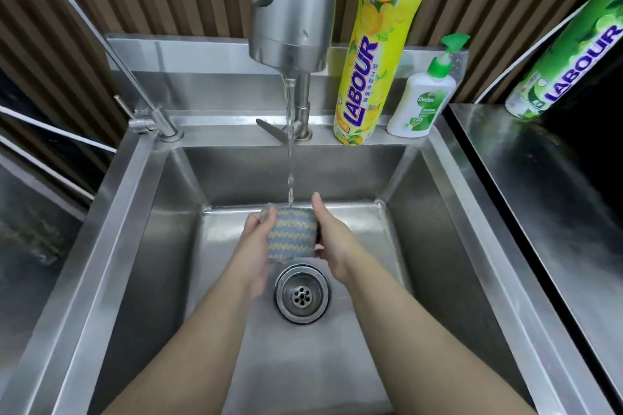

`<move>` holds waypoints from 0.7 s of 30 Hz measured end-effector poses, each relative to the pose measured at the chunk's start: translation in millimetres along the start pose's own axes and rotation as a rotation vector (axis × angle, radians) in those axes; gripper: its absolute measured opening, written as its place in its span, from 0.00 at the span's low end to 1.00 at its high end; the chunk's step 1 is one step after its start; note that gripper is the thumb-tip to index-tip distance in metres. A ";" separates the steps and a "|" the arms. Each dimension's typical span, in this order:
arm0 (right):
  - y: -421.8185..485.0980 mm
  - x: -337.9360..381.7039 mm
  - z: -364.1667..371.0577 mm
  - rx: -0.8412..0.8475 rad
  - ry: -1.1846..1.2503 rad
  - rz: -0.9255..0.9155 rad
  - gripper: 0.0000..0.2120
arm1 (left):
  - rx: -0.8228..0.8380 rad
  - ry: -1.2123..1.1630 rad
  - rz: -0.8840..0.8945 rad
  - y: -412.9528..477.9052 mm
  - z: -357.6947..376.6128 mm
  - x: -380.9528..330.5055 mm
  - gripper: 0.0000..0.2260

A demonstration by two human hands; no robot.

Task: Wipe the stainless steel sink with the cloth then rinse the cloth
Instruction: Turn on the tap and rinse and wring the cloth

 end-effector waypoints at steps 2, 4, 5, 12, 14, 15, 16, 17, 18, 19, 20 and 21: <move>-4.3 6.9 6.8 0.083 0.011 -0.096 0.10 | 0.007 0.008 0.014 2.1 -0.2 -1.2 0.07; -3.3 8.3 7.8 0.093 0.012 -0.163 0.05 | 0.007 0.071 0.034 5.4 -2.4 -2.7 0.07; -1.5 7.5 7.5 0.087 0.031 -0.181 0.04 | 0.007 0.100 0.040 7.1 -4.3 -2.8 0.07; 6.1 10.6 3.3 0.105 0.040 -0.286 0.11 | 0.007 0.239 0.201 10.2 -24.7 -12.1 0.16; 8.2 13.1 2.4 0.120 0.049 -0.295 0.15 | 0.029 0.296 0.198 13.0 -27.0 -14.0 0.25; 9.1 13.5 2.8 0.132 0.050 -0.283 0.17 | 0.054 0.346 0.192 14.0 -25.6 -14.6 0.26; 11.3 12.9 2.8 0.137 0.038 -0.267 0.20 | 0.074 0.409 0.194 15.9 -24.6 -15.2 0.24; 12.9 12.0 2.5 0.130 0.011 -0.254 0.23 | 0.082 0.484 0.207 17.6 -23.4 -17.0 0.20; 15.9 10.4 1.0 0.110 -0.047 -0.249 0.26 | 0.073 0.574 0.232 20.0 -23.0 -19.4 0.16; 17.0 10.1 0.2 0.092 -0.121 -0.250 0.25 | 0.052 0.687 0.271 22.6 -22.9 -22.7 0.13; 18.9 10.8 -1.0 0.072 -0.196 -0.272 0.20 | 0.027 0.823 0.330 25.2 -23.1 -26.4 0.11; 19.3 13.2 -1.5 0.054 -0.263 -0.302 0.11 | 0.008 0.967 0.403 26.0 -21.9 -30.2 0.09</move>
Point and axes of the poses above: each hand's wrist, its own y-axis towards the middle knuckle, its own z-axis out of the palm, x = y × z, the point moved 6 cm from there along y, towards the middle knuckle, and after that the axes turned 6 degrees about -x, right-handed, at the moved point
